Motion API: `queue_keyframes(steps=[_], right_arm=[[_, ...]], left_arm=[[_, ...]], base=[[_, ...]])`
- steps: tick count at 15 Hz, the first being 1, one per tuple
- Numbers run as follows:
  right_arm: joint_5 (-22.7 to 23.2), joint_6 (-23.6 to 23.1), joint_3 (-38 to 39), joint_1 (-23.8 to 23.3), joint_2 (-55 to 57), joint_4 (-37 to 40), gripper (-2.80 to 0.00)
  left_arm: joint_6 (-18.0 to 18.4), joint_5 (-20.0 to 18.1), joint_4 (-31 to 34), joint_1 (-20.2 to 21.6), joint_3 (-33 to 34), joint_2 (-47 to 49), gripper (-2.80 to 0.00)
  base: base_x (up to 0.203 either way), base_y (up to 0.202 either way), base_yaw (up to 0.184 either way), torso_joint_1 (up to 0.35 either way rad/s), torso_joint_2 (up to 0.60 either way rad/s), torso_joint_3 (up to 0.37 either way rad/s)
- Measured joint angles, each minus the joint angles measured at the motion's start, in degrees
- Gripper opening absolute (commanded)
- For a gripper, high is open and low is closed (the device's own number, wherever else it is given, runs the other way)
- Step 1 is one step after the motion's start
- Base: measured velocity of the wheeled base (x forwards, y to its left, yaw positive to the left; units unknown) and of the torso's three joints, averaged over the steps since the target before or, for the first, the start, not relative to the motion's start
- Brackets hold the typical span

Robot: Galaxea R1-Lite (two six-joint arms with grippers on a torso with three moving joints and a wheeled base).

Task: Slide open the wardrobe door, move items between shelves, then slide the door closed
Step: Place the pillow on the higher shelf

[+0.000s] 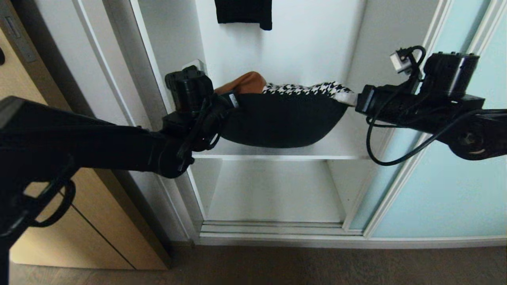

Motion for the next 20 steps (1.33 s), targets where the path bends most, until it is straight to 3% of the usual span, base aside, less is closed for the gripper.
queue_keyframes(steps=[3, 7, 14, 20], right_arm=[[0.0, 0.0, -2.2, -0.8, 5.8, -4.0, -2.8], [0.1, -0.1, 1.1, -1.8, 9.1, -5.6, -2.8], [0.0, -2.0, 4.3, -1.9, 14.6, -5.9, -2.8], [0.1, -1.4, 5.0, -1.5, 18.0, -8.3, -2.8]], left_arm=[[0.1, 0.1, -0.4, 0.9, -3.6, 5.4, -2.8], [0.0, 0.0, 0.1, 1.3, -2.5, 9.6, -2.8], [-0.9, -0.1, 13.4, 1.6, -1.1, 11.5, -2.8], [-3.3, 0.2, 14.2, 2.4, -2.9, 13.7, -2.8]], base=[[0.0, 0.0, 0.0, 0.0, 0.0, 0.0], [0.0, 0.0, 0.0, 0.0, 0.0, 0.0], [0.0, 0.0, 0.0, 0.0, 0.0, 0.0], [0.0, 0.0, 0.0, 0.0, 0.0, 0.0]])
